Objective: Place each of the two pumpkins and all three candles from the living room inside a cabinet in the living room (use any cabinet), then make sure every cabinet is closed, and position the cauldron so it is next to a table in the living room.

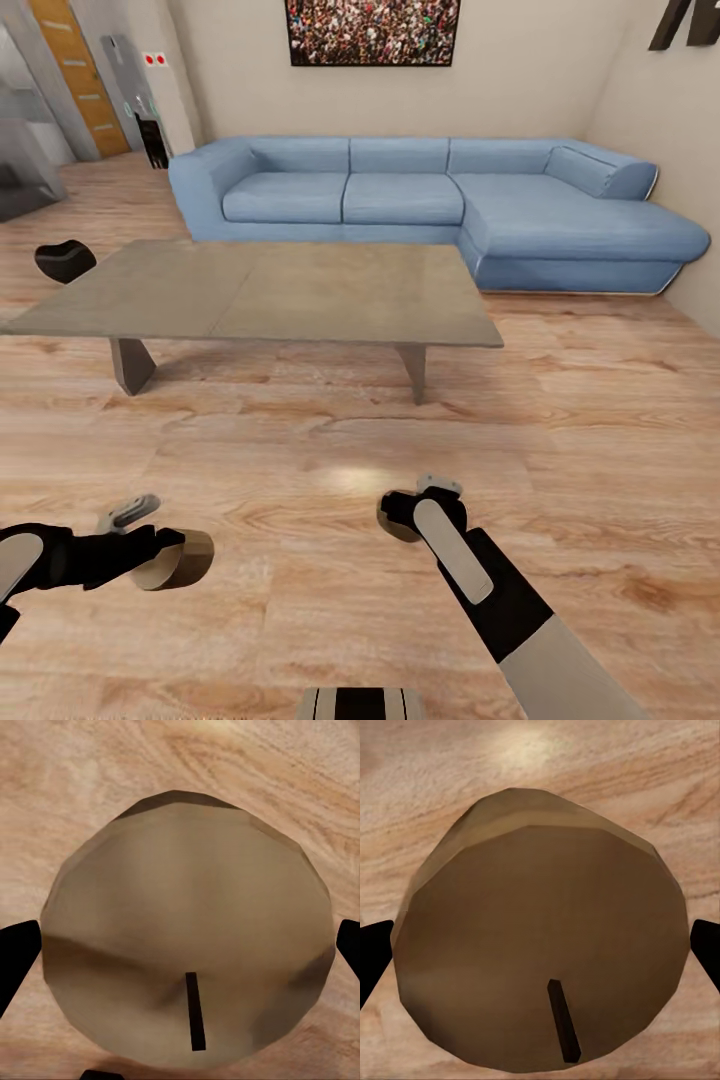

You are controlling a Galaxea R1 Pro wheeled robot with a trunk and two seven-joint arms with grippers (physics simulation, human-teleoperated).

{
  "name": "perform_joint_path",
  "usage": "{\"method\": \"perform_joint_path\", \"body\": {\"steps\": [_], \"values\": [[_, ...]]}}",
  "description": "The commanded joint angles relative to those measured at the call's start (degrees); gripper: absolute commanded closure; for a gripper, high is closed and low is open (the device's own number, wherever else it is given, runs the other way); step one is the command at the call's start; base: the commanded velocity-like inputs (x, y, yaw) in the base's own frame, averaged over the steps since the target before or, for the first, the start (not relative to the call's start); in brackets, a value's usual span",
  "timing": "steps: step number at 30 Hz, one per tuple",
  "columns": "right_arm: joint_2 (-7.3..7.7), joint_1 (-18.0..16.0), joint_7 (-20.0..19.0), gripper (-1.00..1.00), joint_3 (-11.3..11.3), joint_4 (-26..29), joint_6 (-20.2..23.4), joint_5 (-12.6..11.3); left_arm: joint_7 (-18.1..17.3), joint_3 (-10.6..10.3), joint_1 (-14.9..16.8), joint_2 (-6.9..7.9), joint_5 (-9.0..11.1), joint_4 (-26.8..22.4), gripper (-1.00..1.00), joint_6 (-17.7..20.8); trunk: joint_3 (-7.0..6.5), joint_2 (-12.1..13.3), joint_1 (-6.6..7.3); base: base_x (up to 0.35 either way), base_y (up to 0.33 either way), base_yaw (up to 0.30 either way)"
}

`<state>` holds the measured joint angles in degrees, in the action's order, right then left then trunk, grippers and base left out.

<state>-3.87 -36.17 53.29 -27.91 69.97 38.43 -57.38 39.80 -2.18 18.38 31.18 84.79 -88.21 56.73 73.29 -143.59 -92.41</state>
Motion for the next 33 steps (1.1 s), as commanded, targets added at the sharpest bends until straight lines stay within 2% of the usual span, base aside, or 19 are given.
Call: {"method": "perform_joint_path", "body": {"steps": [1, 21, 33], "values": [[0.01, -0.04, 0.50, 1.00, -0.04, 0.08, 0.16, -0.36, 0.62, -0.07, 0.08, 0.05, 0.64, -0.03, 1.00, -0.04, 0.04, -0.02, 0.01, 0.000, 0.000, 0.291], [-0.23, -0.04, 0.50, 1.00, -0.13, 0.08, 0.16, -0.36, 0.63, 0.25, 0.08, 0.06, 0.64, -0.03, 1.00, -0.04, 0.04, -0.02, 0.01, 0.000, 0.000, 0.292], [-0.19, -0.04, 0.50, 1.00, -1.17, 0.08, 0.13, -0.36, 0.63, 0.32, 0.08, 0.02, 0.64, -0.03, 1.00, -0.04, 0.04, -0.02, 0.01, 0.000, 0.000, 0.292]]}}
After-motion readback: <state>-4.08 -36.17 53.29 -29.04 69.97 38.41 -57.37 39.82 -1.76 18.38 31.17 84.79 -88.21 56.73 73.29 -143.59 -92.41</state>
